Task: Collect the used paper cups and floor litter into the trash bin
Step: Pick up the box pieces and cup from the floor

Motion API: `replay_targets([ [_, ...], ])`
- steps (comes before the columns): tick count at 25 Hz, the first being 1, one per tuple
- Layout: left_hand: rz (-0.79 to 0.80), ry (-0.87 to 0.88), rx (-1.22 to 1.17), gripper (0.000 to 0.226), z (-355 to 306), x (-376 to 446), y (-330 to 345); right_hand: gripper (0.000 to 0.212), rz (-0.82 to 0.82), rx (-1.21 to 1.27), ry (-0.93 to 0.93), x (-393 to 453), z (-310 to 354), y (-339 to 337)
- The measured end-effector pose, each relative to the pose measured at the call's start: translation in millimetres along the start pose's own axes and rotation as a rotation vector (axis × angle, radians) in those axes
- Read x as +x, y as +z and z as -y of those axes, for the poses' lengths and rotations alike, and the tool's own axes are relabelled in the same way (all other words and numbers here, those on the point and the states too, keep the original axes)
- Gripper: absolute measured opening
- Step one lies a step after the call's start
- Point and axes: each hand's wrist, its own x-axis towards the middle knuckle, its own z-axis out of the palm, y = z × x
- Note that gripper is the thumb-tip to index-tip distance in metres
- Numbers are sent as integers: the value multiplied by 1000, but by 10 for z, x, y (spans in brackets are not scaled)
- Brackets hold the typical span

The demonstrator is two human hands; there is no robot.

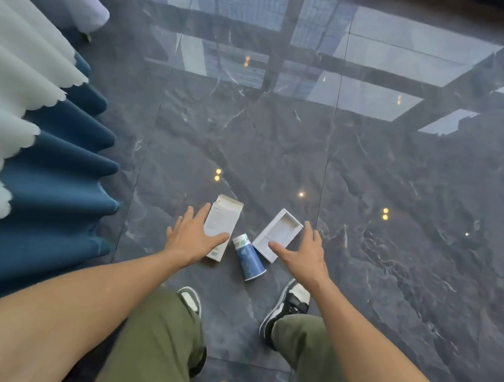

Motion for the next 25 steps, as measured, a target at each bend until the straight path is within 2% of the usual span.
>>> replay_targets([
  [4, 14, -9, -99, 99, 144, 1300, 920, 123, -49, 43, 13, 1392, -567, 719],
  [9, -12, -47, -107, 102, 477, 2345, 1719, 119, -117, -19, 6, 2415, -1117, 1464],
  [11, -46, -87, -104, 103, 581, 2645, 1952, 118, -161, 15, 83, 2759, -1330, 1732],
  [15, -80, -165, -40, 110, 758, 3052, 2241, 121, -269, 69, 368, 3193, -1627, 2076],
  [17, -92, -179, -19, 119, 810, 3164, 2348, 109, -278, 144, 471, 3330, -1762, 2193],
  [19, -111, -192, 3, 123, 823, 3259, 2407, 89, -280, 219, 524, 3426, -1856, 2310],
  [22, -111, -201, -62, 109, 845, 3288, 2415, 54, -290, 269, 518, 3435, -1915, 2396],
  [25, -95, -179, -148, 93, 878, 3276, 2354, 34, -364, 324, 448, 3444, -1829, 2310],
])
